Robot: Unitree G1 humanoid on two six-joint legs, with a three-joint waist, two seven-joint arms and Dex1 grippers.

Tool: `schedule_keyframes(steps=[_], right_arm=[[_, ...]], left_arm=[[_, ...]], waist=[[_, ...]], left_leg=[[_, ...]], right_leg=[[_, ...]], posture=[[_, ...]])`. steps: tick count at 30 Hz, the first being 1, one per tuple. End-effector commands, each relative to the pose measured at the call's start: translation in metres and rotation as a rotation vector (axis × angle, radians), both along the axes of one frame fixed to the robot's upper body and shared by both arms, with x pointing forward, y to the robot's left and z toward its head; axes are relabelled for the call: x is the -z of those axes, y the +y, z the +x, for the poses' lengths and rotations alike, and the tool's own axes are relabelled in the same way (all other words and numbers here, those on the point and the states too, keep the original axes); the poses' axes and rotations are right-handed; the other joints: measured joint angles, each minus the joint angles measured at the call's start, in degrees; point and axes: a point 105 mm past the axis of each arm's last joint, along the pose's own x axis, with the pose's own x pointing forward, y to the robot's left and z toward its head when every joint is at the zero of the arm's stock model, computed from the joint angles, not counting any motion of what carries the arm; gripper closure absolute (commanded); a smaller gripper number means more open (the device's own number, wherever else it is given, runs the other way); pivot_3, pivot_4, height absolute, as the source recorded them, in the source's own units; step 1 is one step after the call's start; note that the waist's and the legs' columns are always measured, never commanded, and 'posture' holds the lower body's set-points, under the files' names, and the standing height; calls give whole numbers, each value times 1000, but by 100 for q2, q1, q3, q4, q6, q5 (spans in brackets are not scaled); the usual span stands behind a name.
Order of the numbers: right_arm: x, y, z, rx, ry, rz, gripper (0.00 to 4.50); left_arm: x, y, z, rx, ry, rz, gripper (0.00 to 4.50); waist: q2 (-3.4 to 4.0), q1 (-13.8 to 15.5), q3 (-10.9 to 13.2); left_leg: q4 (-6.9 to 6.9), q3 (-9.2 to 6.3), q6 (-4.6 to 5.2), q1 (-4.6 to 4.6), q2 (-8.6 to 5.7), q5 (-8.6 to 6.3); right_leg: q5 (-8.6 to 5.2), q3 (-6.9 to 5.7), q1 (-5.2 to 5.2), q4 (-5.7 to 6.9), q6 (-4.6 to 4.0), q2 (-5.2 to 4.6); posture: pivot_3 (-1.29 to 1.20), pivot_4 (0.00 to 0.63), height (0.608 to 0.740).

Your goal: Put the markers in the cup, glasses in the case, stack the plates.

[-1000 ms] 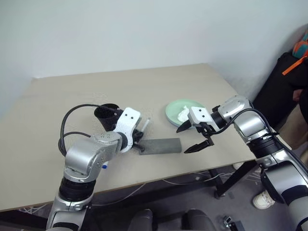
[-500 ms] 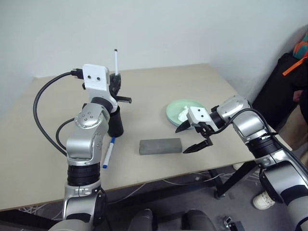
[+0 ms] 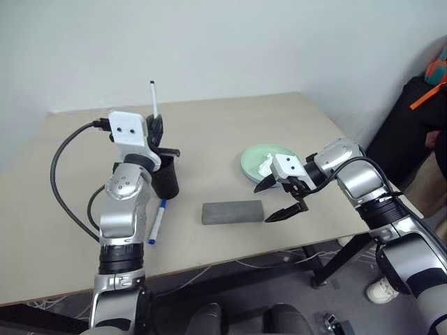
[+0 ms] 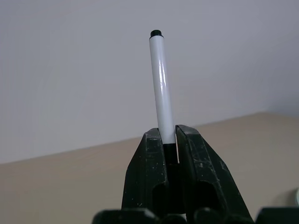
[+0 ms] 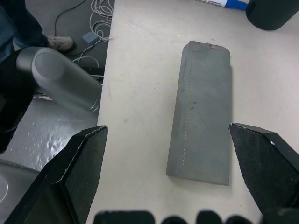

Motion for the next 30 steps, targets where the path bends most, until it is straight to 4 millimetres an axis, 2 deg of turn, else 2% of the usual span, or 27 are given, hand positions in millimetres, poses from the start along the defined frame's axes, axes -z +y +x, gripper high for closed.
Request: schedule_keyframes(steps=[1, 9, 19, 23, 30], right_arm=[[-15, 3, 1, -16, -57, 12, 0], [-15, 3, 1, -20, -57, 10, 0], [-15, 2, 0, -22, -59, 9, 0], [-15, 2, 0, -21, -61, 9, 0], [-15, 2, 1, -19, -62, 10, 0]], left_arm=[[-6, 0, -3, 31, -28, -18, 4466], [14, 16, -3, -7, 19, -4, 4466], [33, 15, -4, 4, 65, 3, 4466], [36, 14, -4, 10, 77, 8, 3276], [39, 16, -4, 9, 92, 27, 825]], waist=[[0, -1, 0], [0, -1, 0], [0, -1, 0], [0, -1, 0], [0, -1, 0]], left_leg=[[0, 0, 0, 0, 0, 0], [-2, 0, 0, 0, 2, 0], [-4, 2, 0, 0, 2, -1], [-8, 4, 0, 0, 1, -1], [-11, 5, 0, 0, 0, -1]], right_leg=[[0, 0, -2, 0, 0, 0], [0, -1, -8, -1, -1, -2], [-4, -2, -12, -1, -9, -14], [-3, -2, -15, -1, -8, -19], [-4, -3, -16, -2, -10, -23]], posture=[[0, 0, 740], [0, 0, 740], [0, 0, 740], [0, 0, 740], [0, 0, 740]])
